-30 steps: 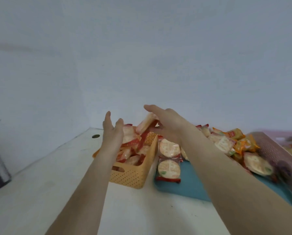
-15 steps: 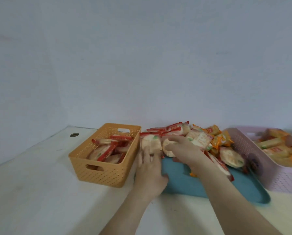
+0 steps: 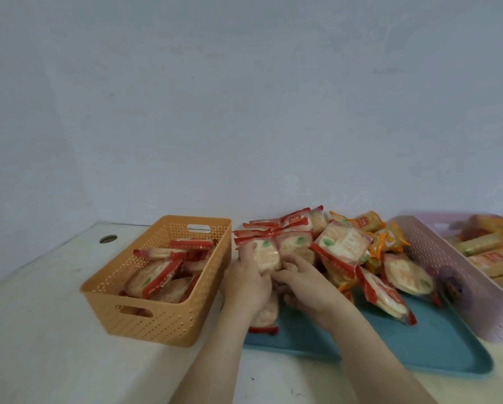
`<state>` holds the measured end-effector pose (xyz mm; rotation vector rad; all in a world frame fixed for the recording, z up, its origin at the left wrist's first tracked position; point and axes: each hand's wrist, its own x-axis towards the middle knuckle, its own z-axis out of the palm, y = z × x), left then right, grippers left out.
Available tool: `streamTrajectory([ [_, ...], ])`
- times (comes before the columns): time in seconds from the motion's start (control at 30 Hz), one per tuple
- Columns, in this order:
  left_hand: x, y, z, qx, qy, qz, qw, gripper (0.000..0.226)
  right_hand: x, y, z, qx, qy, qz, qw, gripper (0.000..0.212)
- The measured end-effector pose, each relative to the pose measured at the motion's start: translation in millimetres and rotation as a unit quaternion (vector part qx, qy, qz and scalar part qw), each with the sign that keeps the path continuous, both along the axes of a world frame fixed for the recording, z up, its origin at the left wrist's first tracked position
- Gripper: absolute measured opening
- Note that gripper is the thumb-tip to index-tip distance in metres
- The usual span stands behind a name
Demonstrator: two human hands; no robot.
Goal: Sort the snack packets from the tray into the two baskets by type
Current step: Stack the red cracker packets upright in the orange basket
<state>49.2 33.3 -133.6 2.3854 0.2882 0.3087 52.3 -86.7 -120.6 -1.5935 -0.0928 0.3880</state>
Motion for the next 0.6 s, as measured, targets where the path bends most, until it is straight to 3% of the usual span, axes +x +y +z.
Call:
streamTrajectory([
  [0.17,-7,-1,16,-0.168,-0.066,-0.022,0.983,0.047,14,-6,-2,0.024,-0.016,-0.013,0.999,0.043],
  [0.33,-17,-4,39,-0.203,-0.178,-0.064,0.961,0.078,11,-18,5,0.085,-0.066,0.041,0.993,0.028],
  [0.4,-23,-3,50,-0.199,-0.221,-0.062,0.953,0.080,13,-24,4,0.011,-0.098,0.097,0.990,0.044],
  [0.47,-32,1,65,-0.197,-0.262,-0.052,0.943,0.080,8,-21,1,-0.164,-0.116,0.164,0.966,0.066],
  [0.53,-43,11,81,-0.132,-0.314,-0.035,0.940,0.082,3,-13,-2,-0.310,-0.138,0.189,0.921,0.074],
  [0.6,-55,29,91,-0.050,-0.351,-0.005,0.935,0.083,-3,-4,0,-0.359,-0.164,0.186,0.900,0.075],
])
